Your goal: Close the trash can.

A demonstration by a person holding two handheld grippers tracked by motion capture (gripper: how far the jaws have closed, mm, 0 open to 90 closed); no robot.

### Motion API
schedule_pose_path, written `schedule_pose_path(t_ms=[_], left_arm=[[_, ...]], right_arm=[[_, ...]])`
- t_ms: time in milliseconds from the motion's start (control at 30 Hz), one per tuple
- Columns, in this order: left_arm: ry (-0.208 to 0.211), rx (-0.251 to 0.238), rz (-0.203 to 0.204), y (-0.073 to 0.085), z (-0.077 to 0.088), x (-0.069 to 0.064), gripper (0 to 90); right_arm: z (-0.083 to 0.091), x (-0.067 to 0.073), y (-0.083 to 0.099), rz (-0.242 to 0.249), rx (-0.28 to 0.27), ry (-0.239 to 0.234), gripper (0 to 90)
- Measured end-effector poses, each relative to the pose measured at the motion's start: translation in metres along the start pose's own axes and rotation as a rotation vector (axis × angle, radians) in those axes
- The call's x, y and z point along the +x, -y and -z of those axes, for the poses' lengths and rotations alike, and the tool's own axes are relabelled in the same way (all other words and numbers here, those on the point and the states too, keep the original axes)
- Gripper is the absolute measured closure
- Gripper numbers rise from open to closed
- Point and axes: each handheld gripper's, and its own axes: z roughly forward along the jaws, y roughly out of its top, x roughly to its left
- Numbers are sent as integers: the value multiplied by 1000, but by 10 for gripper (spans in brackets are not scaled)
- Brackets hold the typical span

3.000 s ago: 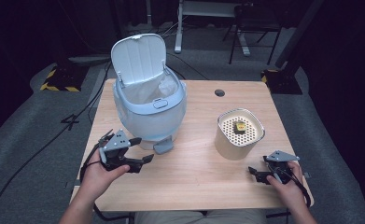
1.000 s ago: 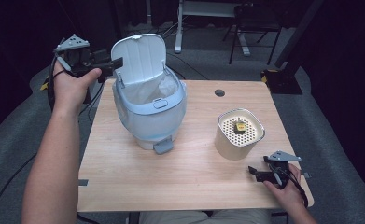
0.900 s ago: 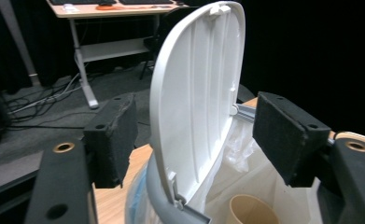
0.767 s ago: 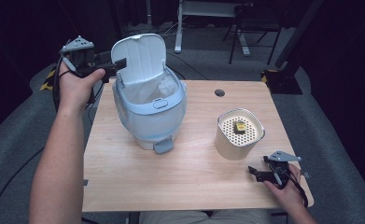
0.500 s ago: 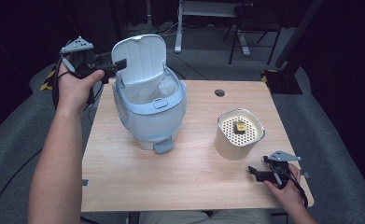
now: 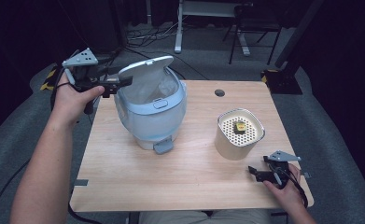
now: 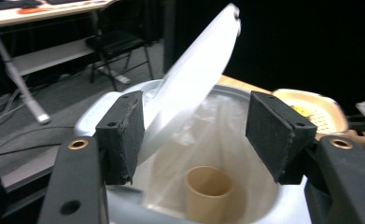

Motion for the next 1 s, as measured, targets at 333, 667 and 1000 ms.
schedule_pose_path(t_ms=[333, 667, 1000], left_arm=[[134, 46, 4, 6, -12, -14, 382], [253, 76, 12, 10, -26, -12, 471], [217, 117, 12, 13, -43, -12, 508]], right_arm=[[0, 0, 0, 1, 0, 0, 160], [0, 0, 0, 0, 0, 0, 160], [0, 0, 0, 1, 0, 0, 160]])
